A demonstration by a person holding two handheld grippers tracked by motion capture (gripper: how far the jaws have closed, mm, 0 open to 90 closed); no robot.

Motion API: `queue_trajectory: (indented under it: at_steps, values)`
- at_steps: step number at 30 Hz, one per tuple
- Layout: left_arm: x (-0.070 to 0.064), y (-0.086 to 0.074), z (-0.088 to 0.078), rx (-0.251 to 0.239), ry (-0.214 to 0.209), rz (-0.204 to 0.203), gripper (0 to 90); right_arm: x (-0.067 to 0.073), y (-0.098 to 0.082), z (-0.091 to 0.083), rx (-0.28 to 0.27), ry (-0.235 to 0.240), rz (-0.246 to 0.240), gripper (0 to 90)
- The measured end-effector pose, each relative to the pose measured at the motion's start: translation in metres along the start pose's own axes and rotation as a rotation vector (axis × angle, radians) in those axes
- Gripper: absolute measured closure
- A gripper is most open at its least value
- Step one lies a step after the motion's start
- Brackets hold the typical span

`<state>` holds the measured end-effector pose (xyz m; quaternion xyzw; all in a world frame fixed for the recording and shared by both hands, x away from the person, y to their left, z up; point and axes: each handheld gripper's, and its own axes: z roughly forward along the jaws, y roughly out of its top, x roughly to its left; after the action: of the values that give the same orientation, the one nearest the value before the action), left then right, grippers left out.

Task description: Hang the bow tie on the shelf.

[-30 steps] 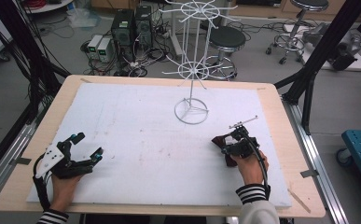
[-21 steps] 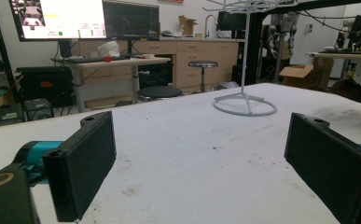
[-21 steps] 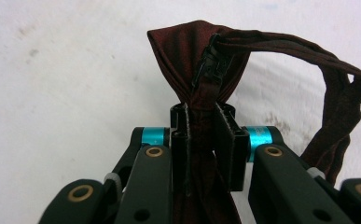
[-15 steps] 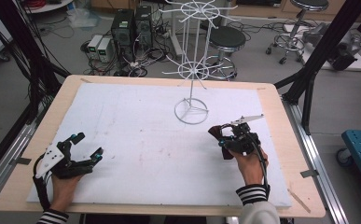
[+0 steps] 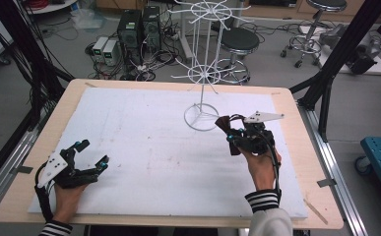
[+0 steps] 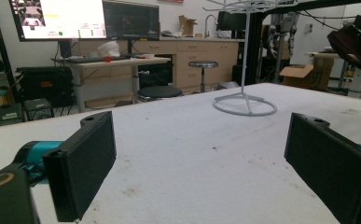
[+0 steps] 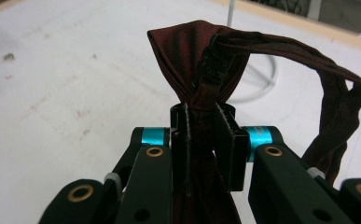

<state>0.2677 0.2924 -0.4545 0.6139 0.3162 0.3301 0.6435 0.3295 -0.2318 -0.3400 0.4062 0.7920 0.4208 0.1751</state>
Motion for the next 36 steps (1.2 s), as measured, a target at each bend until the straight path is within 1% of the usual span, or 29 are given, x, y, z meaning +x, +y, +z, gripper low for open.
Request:
queue_trajectory:
  at_steps: [4, 5, 6, 7, 8, 10, 11, 12, 13, 14, 15, 18, 19, 20, 21, 22, 23, 26, 28, 30, 32, 36]
  values:
    - [0.0, 0.0, 0.0, 0.002, -0.001, 0.001, 9.4, 0.002, 0.006, -0.005, -0.061, 0.005, -0.022, 77.7]
    - [0.0, 0.0, 0.0, 0.002, -0.001, 0.001, 9.4, 0.002, 0.007, -0.006, -0.075, 0.014, -0.017, 77.8]
    - [0.0, 0.0, 0.0, 0.001, -0.001, 0.0, 9.4, 0.002, 0.01, -0.008, -0.105, 0.016, -0.037, 77.7]
    - [0.0, 0.0, 0.0, 0.001, -0.001, 0.0, 9.4, 0.002, 0.01, -0.008, -0.105, 0.016, -0.037, 77.7]
    - [0.0, 0.0, 0.0, 0.001, -0.001, 0.0, 9.3, 0.002, 0.014, -0.01, -0.143, 0.039, -0.042, 77.7]
    - [0.0, 0.0, 0.0, 0.001, -0.001, 0.001, 9.4, 0.002, 0.015, -0.011, -0.152, 0.041, -0.044, 77.8]
    - [0.0, 0.0, 0.0, 0.001, -0.001, 0.0, 9.4, 0.003, 0.016, -0.012, -0.168, 0.046, -0.054, 77.7]
    - [0.0, 0.0, 0.0, 0.002, -0.001, 0.001, 9.3, 0.003, 0.019, -0.014, -0.199, 0.06, -0.063, 77.8]
    - [0.0, 0.0, 0.0, 0.001, -0.001, 0.0, 9.3, 0.003, 0.019, -0.014, -0.199, 0.06, -0.063, 77.8]
    - [0.0, 0.0, 0.0, 0.002, -0.002, 0.0, 9.3, 0.003, 0.021, -0.015, -0.235, 0.067, -0.068, 77.7]
    - [0.0, 0.0, 0.0, 0.001, -0.001, 0.001, 9.3, 0.003, 0.021, -0.015, -0.235, 0.067, -0.068, 77.7]
    - [0.0, 0.0, 0.0, 0.001, -0.001, 0.001, 9.4, 0.002, 0.024, -0.016, -0.263, 0.076, -0.07, 77.8]
    - [0.0, 0.0, 0.0, 0.001, -0.001, 0.0, 9.3, 0.002, 0.025, -0.016, -0.274, 0.076, -0.074, 77.7]
    - [0.0, 0.0, 0.0, 0.002, -0.002, 0.0, 9.4, 0.003, 0.027, -0.016, -0.283, 0.085, -0.076, 77.7]
    - [0.0, 0.0, 0.0, 0.002, -0.002, 0.0, 9.3, 0.004, 0.029, -0.016, -0.285, 0.086, -0.079, 77.8]
    - [0.0, 0.0, 0.0, 0.002, -0.002, 0.001, 9.4, 0.006, 0.033, -0.016, -0.298, 0.085, -0.094, 77.7]
    - [0.0, 0.0, 0.0, 0.002, -0.001, 0.0, 9.3, 0.006, 0.034, -0.016, -0.304, 0.092, -0.093, 77.8]
    - [0.0, 0.0, 0.0, 0.001, -0.001, 0.0, 9.4, 0.008, 0.038, -0.015, -0.306, 0.09, -0.096, 77.7]
    - [0.0, 0.0, 0.0, 0.001, -0.001, 0.001, 9.4, 0.009, 0.043, -0.013, -0.319, 0.098, -0.102, 77.7]
    - [0.0, 0.0, 0.0, 0.001, -0.001, 0.001, 9.4, 0.009, 0.045, -0.013, -0.318, 0.102, -0.103, 77.7]
    - [0.0, 0.0, 0.0, 0.001, -0.001, 0.0, 9.4, 0.01, 0.05, -0.011, -0.325, 0.105, -0.108, 77.7]
    - [0.0, 0.0, 0.0, 0.001, 0.0, 0.0, 9.4, 0.012, 0.055, -0.008, -0.333, 0.104, -0.11, 77.7]
